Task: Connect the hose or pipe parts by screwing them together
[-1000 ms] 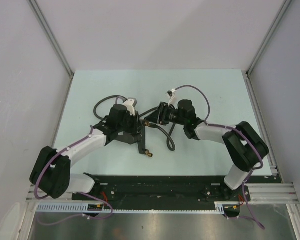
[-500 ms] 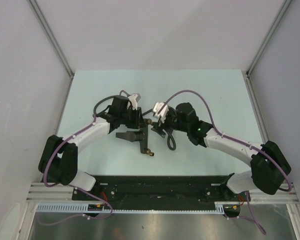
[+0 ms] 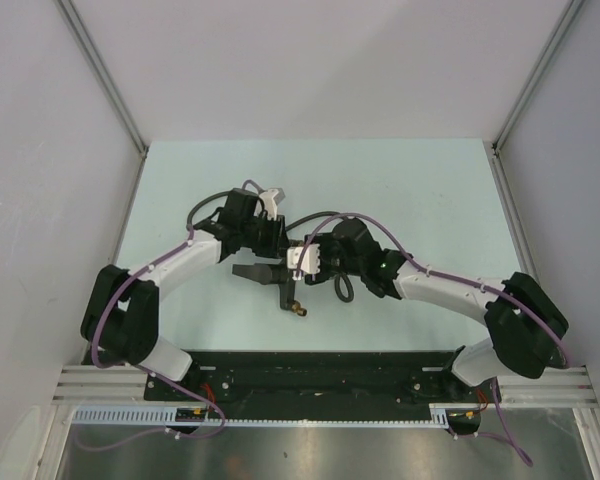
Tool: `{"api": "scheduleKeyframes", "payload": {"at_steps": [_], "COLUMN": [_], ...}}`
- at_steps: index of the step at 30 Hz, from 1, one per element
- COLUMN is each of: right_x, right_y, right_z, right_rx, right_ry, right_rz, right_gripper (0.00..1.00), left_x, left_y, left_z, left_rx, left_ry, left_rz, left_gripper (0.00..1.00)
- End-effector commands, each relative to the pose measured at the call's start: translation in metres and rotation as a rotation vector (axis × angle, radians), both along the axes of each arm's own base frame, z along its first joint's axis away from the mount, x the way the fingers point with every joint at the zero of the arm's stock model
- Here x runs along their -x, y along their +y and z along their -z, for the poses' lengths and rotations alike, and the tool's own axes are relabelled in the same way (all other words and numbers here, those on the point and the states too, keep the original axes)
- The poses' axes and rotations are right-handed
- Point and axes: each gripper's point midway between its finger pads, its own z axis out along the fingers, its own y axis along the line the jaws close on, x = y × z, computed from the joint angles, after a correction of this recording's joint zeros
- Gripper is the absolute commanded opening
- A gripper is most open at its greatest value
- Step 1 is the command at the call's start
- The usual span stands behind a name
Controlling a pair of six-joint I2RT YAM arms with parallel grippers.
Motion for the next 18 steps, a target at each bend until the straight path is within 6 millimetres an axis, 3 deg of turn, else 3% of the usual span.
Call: {"api": "scheduleKeyframes", "payload": {"at_steps": [1, 5, 6, 8, 13, 18], "right_x": [-0.008, -0.009, -0.007, -0.002, -0.007, -0.018], "right_y": [0.011, 0.018, 0.02, 0.024, 0.033, 0.044], "right_z": [-0.009, -0.003, -0.002, 0.003, 0.002, -0.017], "right_rx": [0.004, 0.013, 0.01, 0.002, -0.128, -0.381], "right_ry": [-0.104, -0.117, -0.113, -0.089, 0.032, 0.269], "right_rz": [-0.04, -0.077, -0.09, -0.126, -0.016, 0.11], "right_gripper": [0.62, 0.47, 0.22, 0.0, 0.0, 0.0], "left_x": [0.013, 0.016, 0.017, 0.018, 0.015, 0.012], "left_y": [-0.013, -0.016, -0.017, -0.02, -0.024, -0.031], "left_z": [-0.011, -0.014, -0.015, -0.02, -0.031, -0.031], "left_rx": [0.082, 0.102, 0.109, 0.127, 0.156, 0.113], "left_ry": [0.087, 0.099, 0.099, 0.101, 0.075, -0.002], "left_rz": [0.056, 0.077, 0.083, 0.093, 0.078, 0.039], "left_gripper": [0.0, 0.0, 0.0, 0.0, 0.0, 0.0]}}
